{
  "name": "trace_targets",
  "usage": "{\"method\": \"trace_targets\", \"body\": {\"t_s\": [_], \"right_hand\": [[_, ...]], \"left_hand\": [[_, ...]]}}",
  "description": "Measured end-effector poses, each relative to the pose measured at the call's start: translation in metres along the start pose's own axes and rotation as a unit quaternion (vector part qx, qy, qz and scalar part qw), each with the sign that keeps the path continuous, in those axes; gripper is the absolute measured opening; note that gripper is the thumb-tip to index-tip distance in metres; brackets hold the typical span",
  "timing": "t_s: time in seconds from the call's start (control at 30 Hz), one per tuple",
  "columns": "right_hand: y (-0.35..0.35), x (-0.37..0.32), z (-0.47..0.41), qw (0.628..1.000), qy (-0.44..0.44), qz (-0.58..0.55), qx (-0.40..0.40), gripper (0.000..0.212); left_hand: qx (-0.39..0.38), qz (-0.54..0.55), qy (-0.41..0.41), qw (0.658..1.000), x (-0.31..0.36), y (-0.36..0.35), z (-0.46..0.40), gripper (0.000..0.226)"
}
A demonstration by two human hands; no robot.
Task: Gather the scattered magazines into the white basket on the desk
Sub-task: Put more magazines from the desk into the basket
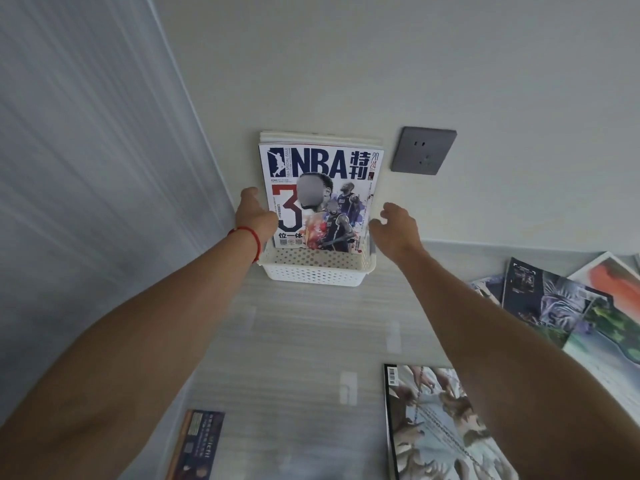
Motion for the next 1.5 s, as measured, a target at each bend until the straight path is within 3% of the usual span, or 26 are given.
{"method": "trace_targets", "body": {"t_s": [0.17,0.37,0.5,0.63,0.87,0.97,1.07,1.13,1.33,1.5], "right_hand": [[0.019,0.064,0.067,1.0,-0.008,0.021,-0.002,0.05],[0.099,0.167,0.15,0.983,-0.076,0.163,0.045,0.04],[0.159,0.253,0.212,0.941,-0.202,0.271,0.031,0.067],[0.184,0.32,0.264,0.91,-0.324,0.258,-0.022,0.076],[0.176,0.335,0.299,0.928,-0.212,0.304,-0.041,0.074],[0.195,0.341,0.3,0.93,-0.174,0.323,0.006,0.068],[0.237,0.38,0.309,0.915,-0.288,0.276,0.065,0.078],[0.249,0.4,0.315,0.908,-0.334,0.245,0.055,0.078],[0.23,0.384,0.317,0.942,-0.186,0.281,-0.003,0.065],[0.202,0.353,0.329,0.957,0.078,0.262,-0.095,0.065]], "left_hand": [[0.078,-0.072,-0.12,0.987,-0.011,-0.016,0.082,0.049],[-0.073,-0.189,-0.142,0.969,-0.058,-0.119,0.181,0.052],[-0.168,-0.293,-0.196,0.921,-0.076,-0.201,0.245,0.052],[-0.237,-0.358,-0.238,0.871,-0.085,-0.271,0.296,0.047],[-0.285,-0.425,-0.281,0.812,-0.088,-0.345,0.349,0.045],[-0.301,-0.438,-0.28,0.8,-0.089,-0.364,0.36,0.044],[-0.296,-0.445,-0.272,0.8,-0.089,-0.372,0.363,0.042],[-0.288,-0.447,-0.267,0.804,-0.089,-0.375,0.362,0.044],[-0.28,-0.444,-0.267,0.808,-0.09,-0.383,0.364,0.05],[-0.246,-0.436,-0.318,0.805,-0.088,-0.378,0.364,0.046]]}}
Point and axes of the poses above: each hand's wrist, its own z-axis away from the middle knuckle, its own y-axis out of the back of the hand, x = y × z, the point moved 6 cm from there along -z, towards the middle knuckle, and after that the axes turned 11 degrees about y, right-handed, at the moved point
